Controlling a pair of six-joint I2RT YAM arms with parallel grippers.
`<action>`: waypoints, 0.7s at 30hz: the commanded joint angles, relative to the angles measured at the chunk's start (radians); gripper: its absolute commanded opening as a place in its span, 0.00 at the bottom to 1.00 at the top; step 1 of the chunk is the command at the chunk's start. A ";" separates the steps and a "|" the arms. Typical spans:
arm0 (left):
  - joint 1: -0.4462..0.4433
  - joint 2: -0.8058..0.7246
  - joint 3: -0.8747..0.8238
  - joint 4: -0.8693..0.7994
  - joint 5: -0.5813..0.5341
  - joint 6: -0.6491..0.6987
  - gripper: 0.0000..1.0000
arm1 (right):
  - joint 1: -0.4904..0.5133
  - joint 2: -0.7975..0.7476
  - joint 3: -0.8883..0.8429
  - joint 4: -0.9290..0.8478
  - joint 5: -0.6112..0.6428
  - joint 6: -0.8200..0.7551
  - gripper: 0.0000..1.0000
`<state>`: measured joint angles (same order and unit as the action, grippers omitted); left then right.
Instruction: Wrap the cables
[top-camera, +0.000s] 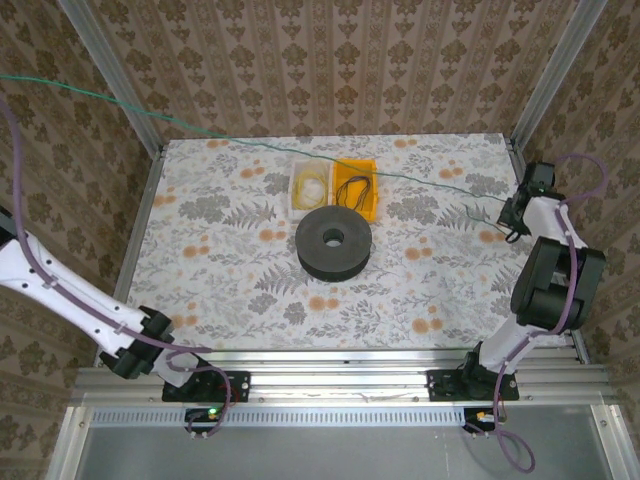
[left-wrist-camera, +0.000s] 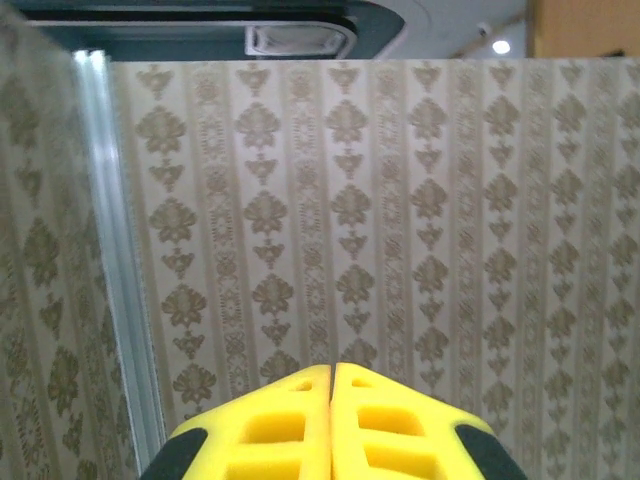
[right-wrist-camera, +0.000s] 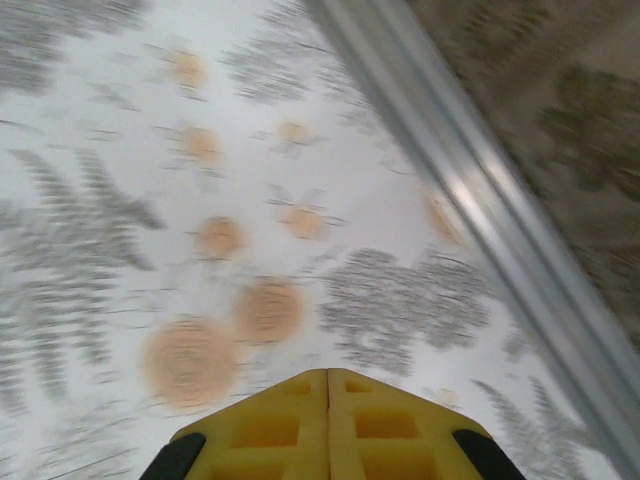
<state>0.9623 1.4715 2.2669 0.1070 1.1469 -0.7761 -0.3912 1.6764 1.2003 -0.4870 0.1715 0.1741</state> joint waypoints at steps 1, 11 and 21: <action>-0.116 -0.003 -0.116 -0.082 -0.194 0.154 0.00 | 0.036 -0.074 -0.044 0.142 -0.220 -0.022 0.00; -0.508 -0.173 -0.470 -0.266 -0.254 0.435 0.00 | 0.166 -0.095 -0.025 0.123 -0.479 -0.040 0.00; -0.721 -0.196 -0.550 -0.361 -0.343 0.546 0.00 | 0.249 -0.077 -0.014 0.095 -0.242 -0.078 0.05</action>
<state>0.2626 1.2774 1.7412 -0.2157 0.8490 -0.2905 -0.1570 1.5993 1.1648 -0.3664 -0.2039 0.1272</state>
